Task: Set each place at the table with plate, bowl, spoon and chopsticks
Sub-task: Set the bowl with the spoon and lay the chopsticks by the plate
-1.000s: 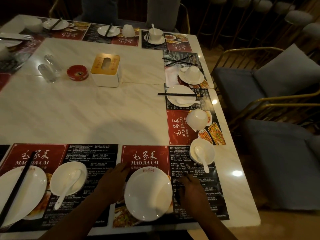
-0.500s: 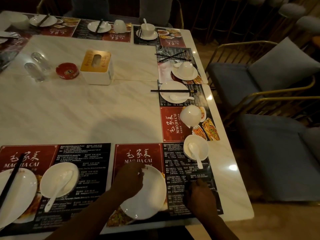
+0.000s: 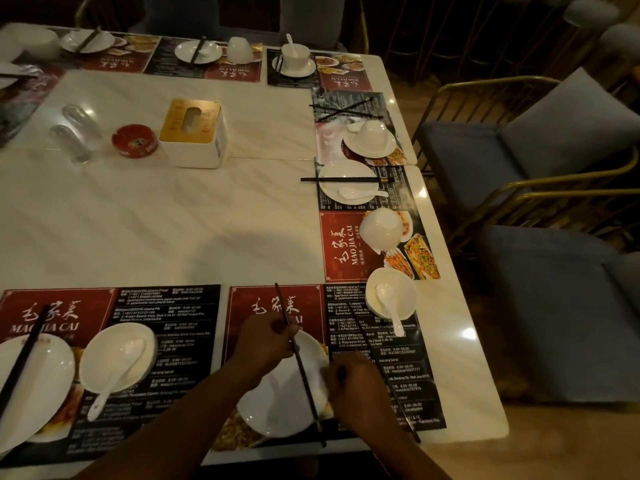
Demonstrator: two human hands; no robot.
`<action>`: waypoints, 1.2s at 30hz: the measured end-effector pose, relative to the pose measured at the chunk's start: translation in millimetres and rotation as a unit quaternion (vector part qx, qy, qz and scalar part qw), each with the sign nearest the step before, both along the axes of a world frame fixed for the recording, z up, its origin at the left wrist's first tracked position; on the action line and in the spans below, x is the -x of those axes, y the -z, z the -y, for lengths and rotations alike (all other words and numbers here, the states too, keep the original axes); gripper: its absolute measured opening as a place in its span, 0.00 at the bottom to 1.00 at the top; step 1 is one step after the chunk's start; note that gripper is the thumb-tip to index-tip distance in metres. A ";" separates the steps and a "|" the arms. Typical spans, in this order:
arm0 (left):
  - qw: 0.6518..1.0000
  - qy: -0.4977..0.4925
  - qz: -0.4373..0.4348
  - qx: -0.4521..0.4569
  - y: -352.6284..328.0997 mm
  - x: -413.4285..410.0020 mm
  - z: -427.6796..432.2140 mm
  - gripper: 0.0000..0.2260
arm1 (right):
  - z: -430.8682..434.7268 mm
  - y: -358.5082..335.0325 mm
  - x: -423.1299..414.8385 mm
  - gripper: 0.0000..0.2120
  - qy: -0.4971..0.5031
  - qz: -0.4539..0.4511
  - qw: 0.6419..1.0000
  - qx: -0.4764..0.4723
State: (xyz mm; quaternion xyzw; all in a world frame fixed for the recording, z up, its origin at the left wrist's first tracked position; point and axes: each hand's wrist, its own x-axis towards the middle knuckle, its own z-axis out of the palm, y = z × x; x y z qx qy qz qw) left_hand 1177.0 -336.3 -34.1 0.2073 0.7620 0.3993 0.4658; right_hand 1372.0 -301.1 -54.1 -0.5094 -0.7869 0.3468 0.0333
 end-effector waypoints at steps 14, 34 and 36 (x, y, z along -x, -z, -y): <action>0.994 0.070 -0.069 0.041 33.6 21.8 8.5 0.13 | -28.2 12.5 -35.5 0.16 0.062 0.162 0.984 -0.044; 0.971 0.093 -0.220 -0.003 41.0 35.9 34.1 0.14 | 24.5 13.1 58.4 0.05 0.022 0.022 0.996 0.079; 0.962 0.091 -0.258 -0.003 40.2 40.9 38.6 0.14 | 26.7 14.0 61.2 0.05 0.026 0.019 0.997 0.071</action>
